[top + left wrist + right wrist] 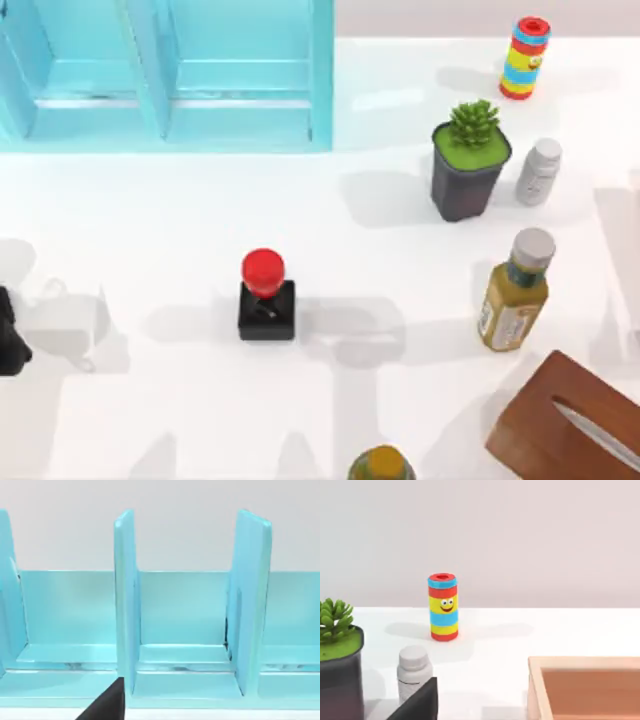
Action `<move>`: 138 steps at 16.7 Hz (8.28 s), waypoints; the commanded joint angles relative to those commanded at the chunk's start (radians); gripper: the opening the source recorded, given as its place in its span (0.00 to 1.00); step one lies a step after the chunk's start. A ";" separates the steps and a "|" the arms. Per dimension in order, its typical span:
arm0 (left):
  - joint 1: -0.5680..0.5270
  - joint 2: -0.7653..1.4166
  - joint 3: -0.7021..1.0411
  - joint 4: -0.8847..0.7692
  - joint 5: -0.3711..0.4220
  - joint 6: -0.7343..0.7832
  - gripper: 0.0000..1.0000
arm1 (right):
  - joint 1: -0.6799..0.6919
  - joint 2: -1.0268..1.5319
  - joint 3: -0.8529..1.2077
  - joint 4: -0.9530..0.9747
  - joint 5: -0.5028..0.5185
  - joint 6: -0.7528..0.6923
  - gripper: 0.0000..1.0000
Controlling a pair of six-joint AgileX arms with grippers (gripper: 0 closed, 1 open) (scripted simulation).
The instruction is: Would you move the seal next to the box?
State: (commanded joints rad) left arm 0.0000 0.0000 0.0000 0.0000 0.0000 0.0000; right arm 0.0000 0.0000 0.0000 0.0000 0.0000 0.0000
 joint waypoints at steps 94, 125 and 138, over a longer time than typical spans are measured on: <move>0.000 0.000 0.000 0.000 0.000 0.000 1.00 | 0.894 2.471 2.354 -1.330 0.163 0.905 0.00; 0.000 0.000 0.000 0.000 0.000 0.000 1.00 | 0.095 1.679 1.314 -1.003 0.004 0.111 0.00; 0.000 0.000 0.000 0.000 0.000 0.000 1.00 | 0.095 1.690 1.290 -0.977 0.004 0.111 0.60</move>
State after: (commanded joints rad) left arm 0.0000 0.0000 0.0000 0.0000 0.0000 0.0000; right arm 0.0948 1.6899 1.2898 -0.9768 0.0037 0.1110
